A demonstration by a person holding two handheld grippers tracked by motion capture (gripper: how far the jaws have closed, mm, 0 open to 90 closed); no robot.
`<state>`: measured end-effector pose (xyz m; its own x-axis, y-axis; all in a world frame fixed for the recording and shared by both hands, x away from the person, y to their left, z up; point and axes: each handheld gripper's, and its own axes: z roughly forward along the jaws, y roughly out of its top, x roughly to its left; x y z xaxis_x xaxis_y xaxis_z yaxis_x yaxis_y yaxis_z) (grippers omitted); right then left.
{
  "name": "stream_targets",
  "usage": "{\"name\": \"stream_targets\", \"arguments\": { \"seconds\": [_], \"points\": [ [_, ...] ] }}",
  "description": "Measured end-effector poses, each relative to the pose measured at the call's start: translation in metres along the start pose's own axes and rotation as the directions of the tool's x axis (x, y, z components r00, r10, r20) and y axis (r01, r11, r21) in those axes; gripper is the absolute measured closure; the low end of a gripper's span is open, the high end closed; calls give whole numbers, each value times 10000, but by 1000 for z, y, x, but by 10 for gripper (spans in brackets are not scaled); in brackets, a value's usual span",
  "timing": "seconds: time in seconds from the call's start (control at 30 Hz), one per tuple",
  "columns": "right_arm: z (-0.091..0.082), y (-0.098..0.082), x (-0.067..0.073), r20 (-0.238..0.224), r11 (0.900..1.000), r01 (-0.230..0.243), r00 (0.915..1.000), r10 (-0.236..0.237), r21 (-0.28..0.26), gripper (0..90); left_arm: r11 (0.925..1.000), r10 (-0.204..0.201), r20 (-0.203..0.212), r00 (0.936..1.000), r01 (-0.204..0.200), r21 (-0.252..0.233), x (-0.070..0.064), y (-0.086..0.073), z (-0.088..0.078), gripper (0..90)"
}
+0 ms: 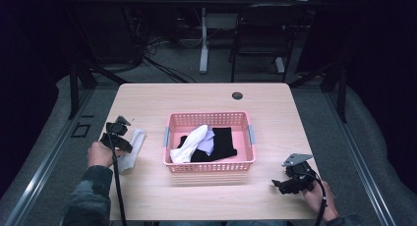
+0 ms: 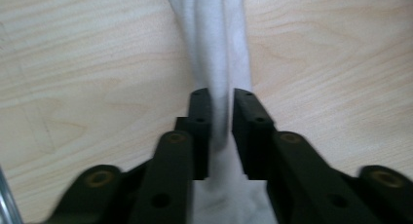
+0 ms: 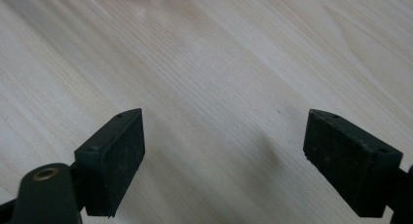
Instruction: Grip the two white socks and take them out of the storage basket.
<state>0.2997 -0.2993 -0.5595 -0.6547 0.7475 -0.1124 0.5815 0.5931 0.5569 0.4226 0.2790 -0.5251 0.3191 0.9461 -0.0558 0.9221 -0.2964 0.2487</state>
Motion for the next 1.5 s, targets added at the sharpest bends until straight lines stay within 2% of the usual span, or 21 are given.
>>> {"name": "stream_targets", "arguments": {
  "seconds": [0.1, 0.13, 0.17, 0.2, 0.23, 0.27, 0.37, 0.4, 0.43, 0.47, 0.7, 0.8, 0.9, 1.07, 1.1, 1.13, 1.17, 1.2, 1.43, 1.47, 1.5],
  "points": [
    [0, 0, 0, -6, 10000, 1, 10000, -1, -5, 145, 9999, -29, 52, 10000, 29, -100, 1, -2, -3, 612],
    [0, 0, 0, 13, 10000, 6, 10000, -6, 11, 145, 9998, -45, 40, 10000, 45, -172, 1, -2, -5, 532],
    [0, 0, 0, 13, 10000, 6, 10000, -6, 11, 145, 9996, -91, -111, 9999, 88, -284, 0, -3, -9, 532],
    [0, 0, 0, 47, 10000, 47, 10000, -48, 58, 145, 9979, -153, -224, 9996, 139, -626, 0, -4, -19, 425],
    [0, 0, 0, 47, 10000, 47, 10000, -48, 58, 145, 9979, -153, -224, 9996, 139, -626, 0, -4, -19, 395],
    [0, 1, 0, 45, 9999, 79, 10000, -80, 101, 145, 9961, -112, -144, 9998, 99, -874, 0, -4, -31, 352],
    [1, 1, 0, 20, 9999, 86, 10000, -86, 107, 145, 9945, -44, -180, 9998, 24, -1046, -1, -4, -43, 252],
    [1, 1, 1, 66, 10000, 26, 10000, -27, 46, 145, 9922, 109, -298, 9995, -145, -1237, -5, -3, -59, 217],
    [1, 1, 1, 82, 10000, 13, 10000, -13, 46, 145, 9922, 109, -298, 9995, -145, -1237, -5, -3, -59, 188],
    [1, 1, 1, 73, 10000, 28, 10000, -29, 62, 145, 9898, 273, -400, 9988, -326, -1385, -10, -2, -71, 153],
    [1, 1, 1, 43, 10000, -8, 10000, 7, 50, 145, 9805, 798, -672, 9945, -904, -1747, -28, 4, -99, 41],
    [1, 1, 1, 77, 10000, 26, 10000, -27, 70, 145, 9721, 1112, -725, 9911, -1237, -1995, -42, 8, -111, 8],
    [1, 0, 0, 72, 9999, 45, 10000, -46, 105, 145, 9694, 1333, -763, 9881, -1460, -1975, -50, 11, -115, 2],
    [0, -1, -1, 95, 10000, -34, 9999, 33, 77, 145, 9551, 1867, -795, 9792, -1999, -2186, -71, 21, -125, 1],
    [-1, -2, -1, 117, 9999, -11, 9999, 9, 111, 145, 9518, 1956, -754, 9778, -2078, -2255, -75, 23, -126, 1],
    [0, -2, -1, 46, 10000, -72, 10000, 72, 43, 145, 9464, 2195, -743, 9728, -2308, -2258, -83, 27, -127, 0],
    [0, -2, -1, 46, 10000, -72, 10000, 72, 43, 145, 9464, 2195, -743, 9728, -2308, -2258, -83, 27, -127, 0],
    [1, -2, -1, 22, 9998, -184, 9998, 184, -51, 145, 9404, 2424, -678, 9678, -2515, -2290, -93, 33, -126, 0],
    [0, -1, -3, 89, 9999, -128, 9999, 128, 0, 145, 9288, 2929, -366, 9555, -2934, -2265, -119, 47, -116, 0],
    [0, -1, -3, 115, 9998, -160, 9998, 161, -71, 145, 9253, 3109, -267, 9501, -3089, -2199, -129, 52, -110, 0],
    [0, -1, -3, 115, 9998, -160, 9998, 161, -71, 145, 9253, 3109, -267, 9501, -3089, -2199, -129, 52, -110, 0]
  ]
}}
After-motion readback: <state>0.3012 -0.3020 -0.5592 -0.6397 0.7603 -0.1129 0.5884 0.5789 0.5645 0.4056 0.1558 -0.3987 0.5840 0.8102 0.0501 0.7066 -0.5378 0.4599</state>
